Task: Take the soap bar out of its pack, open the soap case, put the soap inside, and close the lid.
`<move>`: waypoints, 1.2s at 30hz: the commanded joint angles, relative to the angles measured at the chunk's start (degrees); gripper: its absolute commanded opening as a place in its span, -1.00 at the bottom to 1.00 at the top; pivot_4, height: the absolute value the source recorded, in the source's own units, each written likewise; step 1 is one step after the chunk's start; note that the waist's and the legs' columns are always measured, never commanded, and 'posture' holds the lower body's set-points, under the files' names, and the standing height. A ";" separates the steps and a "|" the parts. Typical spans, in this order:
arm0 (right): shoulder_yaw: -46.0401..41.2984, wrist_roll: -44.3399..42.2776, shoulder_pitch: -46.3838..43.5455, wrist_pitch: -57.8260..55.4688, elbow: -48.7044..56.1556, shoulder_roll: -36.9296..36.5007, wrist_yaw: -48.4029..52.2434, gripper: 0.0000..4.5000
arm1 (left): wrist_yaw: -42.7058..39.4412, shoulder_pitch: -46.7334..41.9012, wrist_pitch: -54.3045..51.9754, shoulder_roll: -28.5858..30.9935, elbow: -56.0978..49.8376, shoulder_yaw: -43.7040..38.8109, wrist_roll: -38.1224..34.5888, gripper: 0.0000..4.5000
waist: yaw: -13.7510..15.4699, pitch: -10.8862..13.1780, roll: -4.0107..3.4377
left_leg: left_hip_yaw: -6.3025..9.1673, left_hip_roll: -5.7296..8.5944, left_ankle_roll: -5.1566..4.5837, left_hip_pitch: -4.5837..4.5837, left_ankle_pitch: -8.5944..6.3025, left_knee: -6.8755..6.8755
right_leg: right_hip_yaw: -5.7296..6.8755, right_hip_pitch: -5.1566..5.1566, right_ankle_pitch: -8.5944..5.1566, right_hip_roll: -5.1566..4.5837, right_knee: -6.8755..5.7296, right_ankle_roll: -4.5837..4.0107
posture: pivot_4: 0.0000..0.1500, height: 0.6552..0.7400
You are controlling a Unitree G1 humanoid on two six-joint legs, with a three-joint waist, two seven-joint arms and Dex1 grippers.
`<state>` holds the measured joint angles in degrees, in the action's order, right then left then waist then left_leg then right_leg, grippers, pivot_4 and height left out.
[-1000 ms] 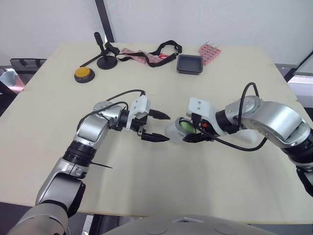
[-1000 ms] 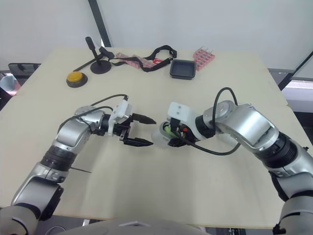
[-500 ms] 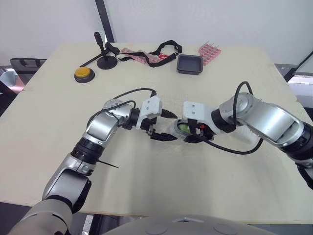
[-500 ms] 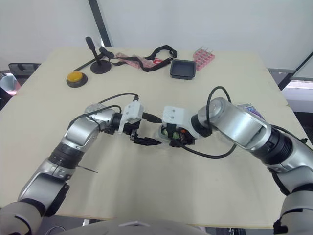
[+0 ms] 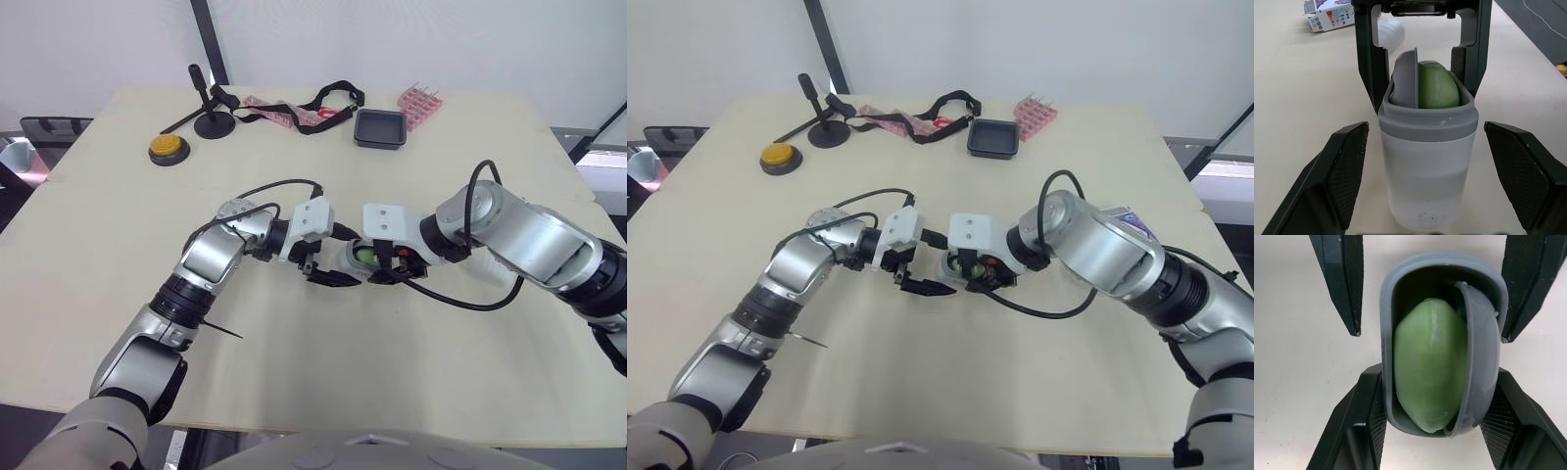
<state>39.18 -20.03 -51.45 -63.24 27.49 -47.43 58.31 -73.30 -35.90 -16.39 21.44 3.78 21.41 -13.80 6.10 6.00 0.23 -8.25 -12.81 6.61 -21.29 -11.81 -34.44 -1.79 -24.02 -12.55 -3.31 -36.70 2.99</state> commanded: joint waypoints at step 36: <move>-1.29 2.18 -0.87 0.04 -0.06 1.37 0.53 -0.09 | 1.27 -1.64 1.46 -1.16 1.02 0.99 1.86 0.78 | 0.03 0.00 0.00 | 0.00 0.00 -0.01 0.00 0.00 -0.11 | -0.02 0.00 0.00 -0.01 -0.16 0.00 | 1.00 1.00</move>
<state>39.24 -18.47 -51.48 -63.77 26.74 -45.94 58.76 -72.08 -36.92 -15.74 20.15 5.77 22.72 -12.12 6.13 6.00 0.23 -8.25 -12.81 6.60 -21.29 -11.81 -34.55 -1.82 -24.02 -12.55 -3.32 -36.87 2.99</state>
